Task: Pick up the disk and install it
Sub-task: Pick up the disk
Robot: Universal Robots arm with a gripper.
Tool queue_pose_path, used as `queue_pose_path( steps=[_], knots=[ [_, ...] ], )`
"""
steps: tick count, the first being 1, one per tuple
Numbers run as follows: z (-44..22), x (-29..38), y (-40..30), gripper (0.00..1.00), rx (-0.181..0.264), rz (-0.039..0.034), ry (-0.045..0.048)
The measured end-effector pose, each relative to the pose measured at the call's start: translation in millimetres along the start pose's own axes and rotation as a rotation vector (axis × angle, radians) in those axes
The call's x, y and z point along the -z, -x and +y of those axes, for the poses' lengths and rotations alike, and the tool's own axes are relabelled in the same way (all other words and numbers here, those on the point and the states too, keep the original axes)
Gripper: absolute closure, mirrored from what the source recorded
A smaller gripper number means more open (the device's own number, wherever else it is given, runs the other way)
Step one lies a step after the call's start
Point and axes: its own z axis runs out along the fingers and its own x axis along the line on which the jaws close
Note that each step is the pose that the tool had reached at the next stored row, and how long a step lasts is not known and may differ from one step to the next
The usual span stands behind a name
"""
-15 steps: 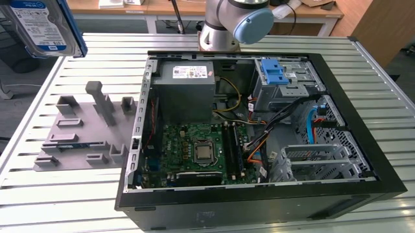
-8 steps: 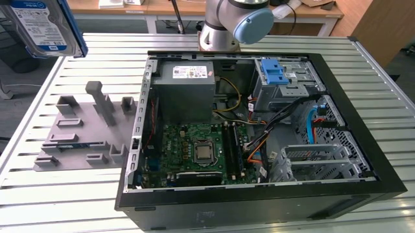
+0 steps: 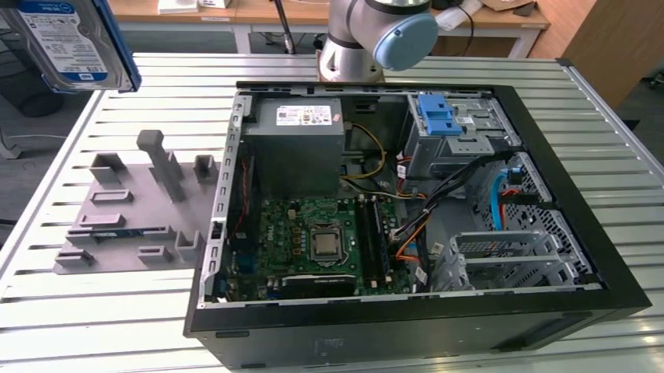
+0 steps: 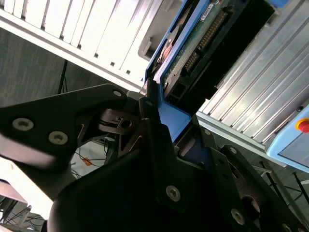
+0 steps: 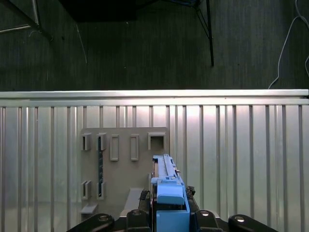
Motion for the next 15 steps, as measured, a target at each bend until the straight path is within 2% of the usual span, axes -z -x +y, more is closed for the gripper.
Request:
queue_pose_path(
  steps=[15],
  knots=[
    [-2.0,0.0,0.0,0.64,0.000,0.0000,0.0000]
  ],
)
